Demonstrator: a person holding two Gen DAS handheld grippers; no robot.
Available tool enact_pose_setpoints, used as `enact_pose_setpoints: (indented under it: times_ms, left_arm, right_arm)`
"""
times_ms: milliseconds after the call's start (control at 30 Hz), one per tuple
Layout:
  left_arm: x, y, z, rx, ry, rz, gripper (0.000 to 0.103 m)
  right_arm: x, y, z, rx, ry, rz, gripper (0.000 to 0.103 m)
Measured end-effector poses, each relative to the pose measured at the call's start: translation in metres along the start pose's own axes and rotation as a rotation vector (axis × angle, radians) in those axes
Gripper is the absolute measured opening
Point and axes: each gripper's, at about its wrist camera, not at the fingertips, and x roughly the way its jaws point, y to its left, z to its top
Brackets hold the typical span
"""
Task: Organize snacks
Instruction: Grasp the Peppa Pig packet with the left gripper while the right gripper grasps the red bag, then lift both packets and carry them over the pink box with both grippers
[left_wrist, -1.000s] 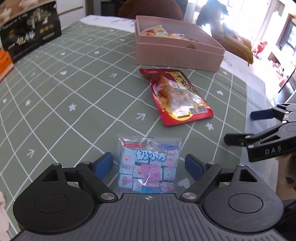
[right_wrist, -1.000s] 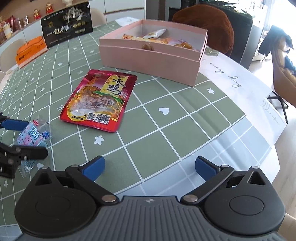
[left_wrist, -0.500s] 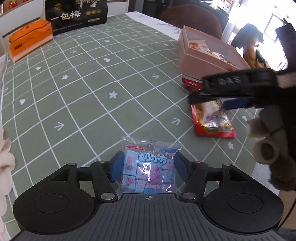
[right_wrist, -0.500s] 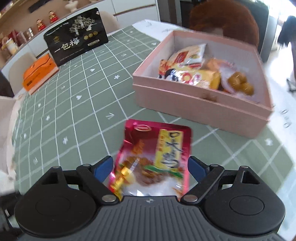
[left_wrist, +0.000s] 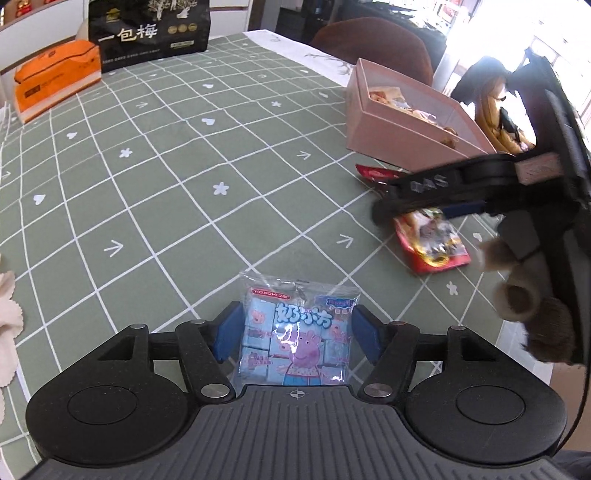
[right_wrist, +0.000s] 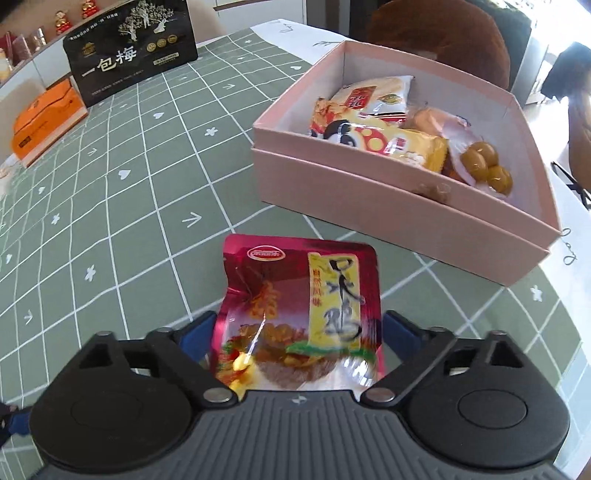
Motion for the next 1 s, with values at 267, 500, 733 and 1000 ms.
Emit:
enact_pose_setpoints:
  times_ms: [267, 500, 733, 1000]
  left_arm:
    - [0.004, -0.011, -0.001, 0.072, 0.009, 0.020, 0.078]
    - [0.002, -0.019, -0.002, 0.043, 0.011, 0.057, 0.069]
    - [-0.004, -0.027, -0.008, 0.013, 0.016, -0.008, 0.065]
    - [-0.018, -0.053, 0.000, 0.029, -0.010, -0.054, 0.065]
  right_arm:
    - [-0.029, -0.021, -0.037, -0.065, 0.051, 0.019, 0.080]
    - [-0.053, -0.035, -0.063, -0.061, 0.050, 0.031, 0.069]
    - [-0.071, -0.043, -0.068, -0.050, 0.013, 0.052, 0.063]
    - [-0.096, -0.051, -0.069, -0.052, -0.027, 0.080, 0.061]
